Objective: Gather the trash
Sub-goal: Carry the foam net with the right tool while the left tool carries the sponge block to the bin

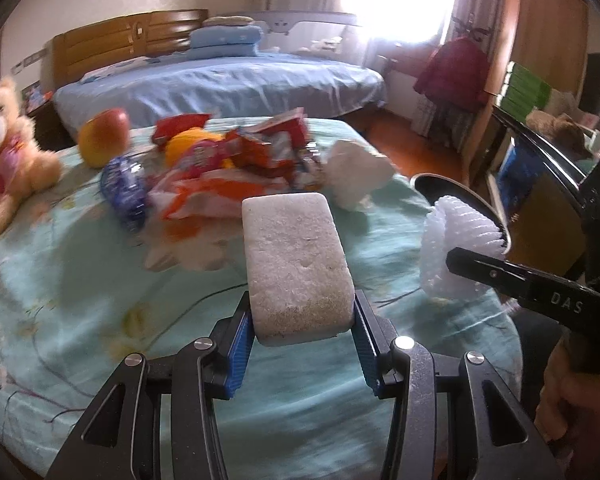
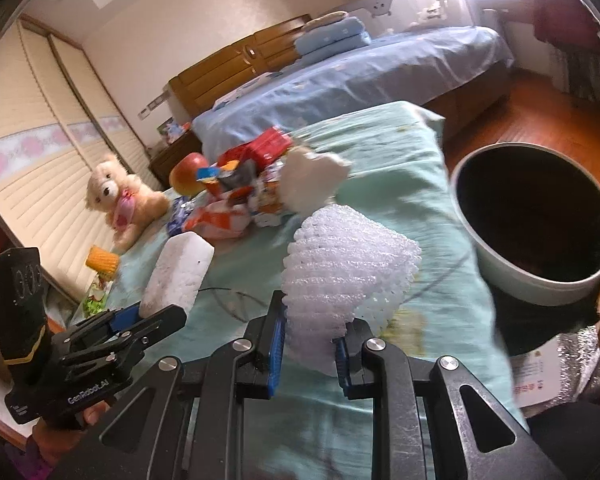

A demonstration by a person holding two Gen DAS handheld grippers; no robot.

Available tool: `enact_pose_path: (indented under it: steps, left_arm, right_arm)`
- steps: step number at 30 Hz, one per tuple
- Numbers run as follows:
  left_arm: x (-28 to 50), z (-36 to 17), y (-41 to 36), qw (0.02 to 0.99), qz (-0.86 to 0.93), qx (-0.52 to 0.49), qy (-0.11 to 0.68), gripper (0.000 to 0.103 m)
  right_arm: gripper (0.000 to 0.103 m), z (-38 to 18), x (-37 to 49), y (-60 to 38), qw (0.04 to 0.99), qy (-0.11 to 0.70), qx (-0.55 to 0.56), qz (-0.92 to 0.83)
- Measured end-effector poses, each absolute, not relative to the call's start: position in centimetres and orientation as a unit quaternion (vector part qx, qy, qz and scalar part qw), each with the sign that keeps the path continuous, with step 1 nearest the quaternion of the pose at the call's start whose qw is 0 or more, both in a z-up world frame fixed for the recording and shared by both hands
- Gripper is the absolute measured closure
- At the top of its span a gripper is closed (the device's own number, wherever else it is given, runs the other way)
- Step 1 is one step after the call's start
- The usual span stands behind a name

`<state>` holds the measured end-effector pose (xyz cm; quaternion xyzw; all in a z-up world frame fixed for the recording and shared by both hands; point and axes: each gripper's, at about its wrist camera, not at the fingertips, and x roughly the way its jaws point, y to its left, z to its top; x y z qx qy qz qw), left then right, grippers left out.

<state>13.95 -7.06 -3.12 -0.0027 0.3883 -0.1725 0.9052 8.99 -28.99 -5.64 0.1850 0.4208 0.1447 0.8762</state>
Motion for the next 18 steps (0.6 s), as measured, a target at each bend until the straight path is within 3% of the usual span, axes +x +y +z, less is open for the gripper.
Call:
enact_pose_path:
  steps: [18]
  left_arm:
    - [17.8, -3.7, -15.8, 0.890, -0.232, 0.038, 0.391, 0.058]
  right_arm:
    - [0.082, -6.1, 9.6, -37.4, 0.881, 0.418, 0.209, 0.075]
